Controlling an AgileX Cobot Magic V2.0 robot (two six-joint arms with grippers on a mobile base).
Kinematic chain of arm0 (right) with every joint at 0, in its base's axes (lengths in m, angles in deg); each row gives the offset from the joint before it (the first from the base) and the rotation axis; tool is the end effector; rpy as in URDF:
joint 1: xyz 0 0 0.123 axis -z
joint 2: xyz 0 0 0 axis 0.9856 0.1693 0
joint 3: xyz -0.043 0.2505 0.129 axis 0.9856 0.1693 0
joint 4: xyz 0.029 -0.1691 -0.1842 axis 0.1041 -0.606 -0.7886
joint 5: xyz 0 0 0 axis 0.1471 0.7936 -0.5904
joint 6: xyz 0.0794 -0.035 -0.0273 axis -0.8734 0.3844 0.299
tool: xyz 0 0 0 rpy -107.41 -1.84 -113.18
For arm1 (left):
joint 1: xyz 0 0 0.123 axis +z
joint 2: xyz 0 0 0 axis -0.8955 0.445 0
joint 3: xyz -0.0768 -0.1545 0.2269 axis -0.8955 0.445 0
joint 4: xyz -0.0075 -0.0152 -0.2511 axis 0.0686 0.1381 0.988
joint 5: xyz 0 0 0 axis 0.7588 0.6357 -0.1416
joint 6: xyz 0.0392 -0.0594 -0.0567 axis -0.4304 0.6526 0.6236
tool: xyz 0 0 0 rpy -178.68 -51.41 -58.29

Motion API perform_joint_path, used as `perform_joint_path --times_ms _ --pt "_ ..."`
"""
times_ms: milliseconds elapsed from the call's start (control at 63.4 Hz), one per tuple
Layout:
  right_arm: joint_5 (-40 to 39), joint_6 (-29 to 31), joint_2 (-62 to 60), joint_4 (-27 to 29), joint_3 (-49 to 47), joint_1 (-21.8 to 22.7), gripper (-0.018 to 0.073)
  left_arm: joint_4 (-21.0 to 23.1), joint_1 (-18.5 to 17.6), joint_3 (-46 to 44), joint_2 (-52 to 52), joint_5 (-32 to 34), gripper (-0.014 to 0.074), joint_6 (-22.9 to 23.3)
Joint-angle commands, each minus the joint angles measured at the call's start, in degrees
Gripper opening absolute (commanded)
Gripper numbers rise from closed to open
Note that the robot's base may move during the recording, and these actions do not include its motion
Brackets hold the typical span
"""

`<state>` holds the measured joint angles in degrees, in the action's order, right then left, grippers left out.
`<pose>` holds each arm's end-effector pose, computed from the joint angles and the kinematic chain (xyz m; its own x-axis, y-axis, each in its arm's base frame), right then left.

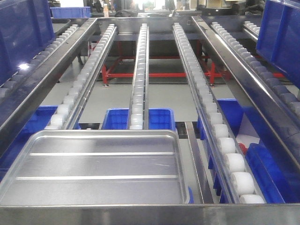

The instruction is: Grab silver tray and stack on right shelf

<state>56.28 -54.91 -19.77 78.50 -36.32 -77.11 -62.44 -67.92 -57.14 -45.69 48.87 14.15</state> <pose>0.0565 -0.0030 0.2038 0.0701 0.0995 -0.9926 0.0474 0.9936 0.1030 0.0561 -0.0041 0.2058 0.0846 -0.1260 -0.9884 0.0845 0.9893 -0.1189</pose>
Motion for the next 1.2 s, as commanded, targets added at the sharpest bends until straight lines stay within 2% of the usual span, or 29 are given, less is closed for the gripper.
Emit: perform_joint_path --times_ms 0,47,110,205,284,363,473,536,615,757,867,962,1041,1135,1183 --pt "-9.1 0.3 -1.2 0.0 -1.3 0.3 0.0057 2.9 0.1 0.4 -0.9 9.7 -0.0101 0.3" --pt "-9.6 -0.4 -1.2 0.0 -2.5 0.3 0.0057 3.3 0.1 -1.0 -0.9 10.8 -0.0101 0.3" --pt "-7.5 -0.5 -1.1 0.0 -5.8 0.3 0.0057 3.3 0.1 -4.6 -0.5 8.1 -0.0101 0.3" --pt "-1.1 -0.5 0.2 0.0 -12.8 0.1 0.0057 1.7 0.1 -13.7 1.6 -4.3 -0.0101 0.3" --pt "4.5 -0.9 2.4 1.2 -17.9 -0.9 0.0058 1.9 0.1 -21.8 4.9 -14.3 -0.0101 0.3" --pt "8.7 -0.9 5.5 4.2 -22.4 -3.6 0.0058 3.8 0.1 -29.7 9.8 -24.4 -0.0101 0.3" --pt "11.9 -0.9 10.3 6.7 -26.6 -8.0 0.0062 7.9 -0.2 -37.9 18.0 -33.2 -0.01 -0.8" --pt "12.6 -0.9 13.1 6.9 -28.5 -11.1 0.0062 11.9 -1.2 -41.5 22.6 -35.9 -0.01 -5.2" --pt "12.9 -0.9 16.7 6.9 -30.2 -15.1 0.0109 17.9 -2.6 -44.5 27.6 -37.9 -0.01 -14.1" --pt "13.3 -0.9 23.1 6.9 -32.3 -23.6 0.0344 30.3 -5.1 -46.7 35.1 -40.9 -0.01 -23.0" --pt "13.5 -0.9 29.4 6.9 -33.6 -31.1 0.0475 35.5 -6.7 -47.2 39.9 -45.0 -0.0099 -29.4" --pt "12.9 -0.9 34.7 6.9 -34.4 -36.6 0.0494 37.7 -7.5 -47.7 43.3 -48.3 -0.009 -32.3" --pt "10.8 -0.9 39.7 6.9 -34.7 -40.4 0.0494 40.5 -7.6 -47.7 45.9 -50.4 0.0002 -35.3" --pt "7.0 -0.9 44.7 6.9 -34.7 -42.2 0.0493 41.5 -7.6 -47.7 48.0 -50.7 0.0213 -36.1" --pt "5.6 -0.9 47.0 6.9 -34.7 -42.2 0.0488 42.3 -7.6 -47.7 48.6 -49.5 0.0291 -36.1"
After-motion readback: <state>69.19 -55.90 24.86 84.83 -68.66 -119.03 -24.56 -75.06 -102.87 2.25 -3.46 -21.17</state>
